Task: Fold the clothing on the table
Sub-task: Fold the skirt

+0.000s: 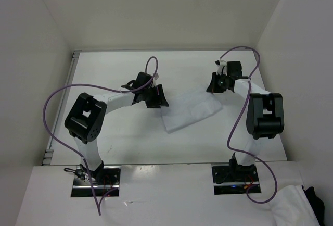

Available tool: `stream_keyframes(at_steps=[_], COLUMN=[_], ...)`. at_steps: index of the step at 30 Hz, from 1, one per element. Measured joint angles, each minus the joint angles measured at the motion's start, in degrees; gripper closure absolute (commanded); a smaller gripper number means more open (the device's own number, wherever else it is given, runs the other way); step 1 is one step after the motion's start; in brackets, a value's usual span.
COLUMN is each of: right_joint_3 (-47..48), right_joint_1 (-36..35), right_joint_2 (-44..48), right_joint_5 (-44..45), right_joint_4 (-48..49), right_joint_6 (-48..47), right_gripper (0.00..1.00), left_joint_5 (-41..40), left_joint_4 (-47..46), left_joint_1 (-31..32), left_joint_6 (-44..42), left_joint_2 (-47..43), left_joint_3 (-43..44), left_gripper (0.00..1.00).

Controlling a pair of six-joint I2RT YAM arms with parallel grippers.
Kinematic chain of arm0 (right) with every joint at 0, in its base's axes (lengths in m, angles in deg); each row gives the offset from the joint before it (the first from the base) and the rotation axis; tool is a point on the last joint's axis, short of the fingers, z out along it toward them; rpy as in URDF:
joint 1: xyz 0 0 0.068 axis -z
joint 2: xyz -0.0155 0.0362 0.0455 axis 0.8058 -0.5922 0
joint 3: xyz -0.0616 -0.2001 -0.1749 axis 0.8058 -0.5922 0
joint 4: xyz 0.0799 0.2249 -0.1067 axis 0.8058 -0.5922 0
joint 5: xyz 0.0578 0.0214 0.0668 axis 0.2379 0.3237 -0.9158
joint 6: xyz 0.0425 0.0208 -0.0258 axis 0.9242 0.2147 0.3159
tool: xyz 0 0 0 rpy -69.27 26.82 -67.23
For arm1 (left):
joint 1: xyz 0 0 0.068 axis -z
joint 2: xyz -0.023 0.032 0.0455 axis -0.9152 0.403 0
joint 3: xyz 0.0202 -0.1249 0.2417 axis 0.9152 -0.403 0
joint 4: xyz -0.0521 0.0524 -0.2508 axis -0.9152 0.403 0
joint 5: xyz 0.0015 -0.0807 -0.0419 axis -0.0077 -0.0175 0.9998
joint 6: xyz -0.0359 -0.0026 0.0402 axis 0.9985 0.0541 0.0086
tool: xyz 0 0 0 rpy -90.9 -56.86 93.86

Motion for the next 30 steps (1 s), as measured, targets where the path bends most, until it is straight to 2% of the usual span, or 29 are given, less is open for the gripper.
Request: stream_keyframes(at_steps=[9, 19, 23, 24, 27, 30], right_joint_3=[0.02, 0.04, 0.04, 0.04, 0.04, 0.04], right_joint_1=[0.02, 0.02, 0.02, 0.02, 0.02, 0.02], right_joint_2=[0.0, 0.0, -0.22, -0.33, -0.39, -0.39], right_joint_5=[-0.59, -1.03, -1.05, -1.05, -1.05, -1.44], right_joint_4=[-0.02, -0.07, -0.04, -0.04, -0.04, -0.07], right_joint_6=[-0.09, -1.05, -1.07, -1.07, -1.09, -1.16], right_gripper=[1.0, 1.0, 1.0, 1.0, 1.0, 1.0], left_joint_5=[-1.25, -2.43, -2.75, -2.84, -3.13, -3.58], left_joint_4=[-0.02, -0.31, -0.28, -0.28, -0.28, -0.26], left_joint_1=[0.0, 0.0, 0.0, 0.0, 0.0, 0.09], left_joint_6=[0.37, 0.37, 0.39, 0.35, 0.5, 0.04], left_joint_2=[2.56, 4.83, 4.9, 4.9, 4.9, 4.85], left_joint_3=[0.59, 2.12, 2.12, 2.12, 2.12, 2.12], left_gripper=[0.39, 0.51, 0.65, 0.78, 1.0, 1.0])
